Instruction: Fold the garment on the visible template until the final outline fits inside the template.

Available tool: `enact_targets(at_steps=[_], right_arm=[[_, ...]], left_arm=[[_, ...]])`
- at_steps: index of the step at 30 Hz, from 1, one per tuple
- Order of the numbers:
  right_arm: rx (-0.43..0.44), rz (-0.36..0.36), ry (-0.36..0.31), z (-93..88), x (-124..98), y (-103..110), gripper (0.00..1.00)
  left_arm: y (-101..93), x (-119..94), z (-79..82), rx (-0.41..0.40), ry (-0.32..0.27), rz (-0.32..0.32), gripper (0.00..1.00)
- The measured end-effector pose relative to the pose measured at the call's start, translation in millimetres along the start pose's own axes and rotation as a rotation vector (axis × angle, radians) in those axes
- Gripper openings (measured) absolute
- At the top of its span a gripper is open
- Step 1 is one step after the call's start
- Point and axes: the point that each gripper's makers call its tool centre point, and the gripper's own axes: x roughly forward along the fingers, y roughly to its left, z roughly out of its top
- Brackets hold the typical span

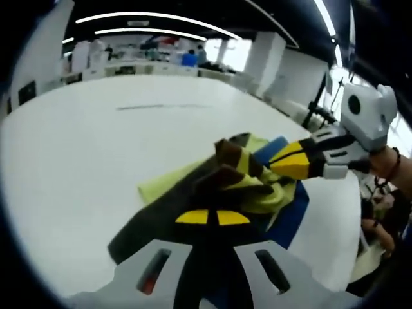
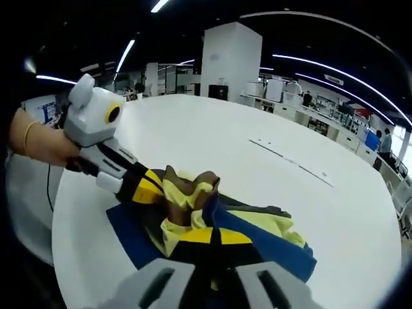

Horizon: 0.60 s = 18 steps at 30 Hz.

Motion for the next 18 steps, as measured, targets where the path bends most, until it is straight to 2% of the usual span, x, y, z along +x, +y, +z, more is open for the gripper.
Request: enact_targets(at_steps=[9, 11, 15, 18], right_arm=[[0.005, 0.005, 0.017, -0.2, 0, -1, 0.0], [-0.002, -0.006, 0.006, 4.5, -4, -3, 0.0], [0.04, -0.016, -0.019, 12.9, -12, -6, 0.0], [0.052, -0.043, -0.038, 19.9, -22, -13, 0.0]], left_arm=[[-0.4, -5, 4.9, -0.016, -0.017, -0.007, 0.0], [-0.3, -9, 7.6, -0.032, -0.029, -0.009, 0.0], [1.3, -17, 14.6, -0.038, -0.057, -0.009, 0.0], [5.9, -26, 23.9, -0.024, -0.085, 0.019, 0.0]])
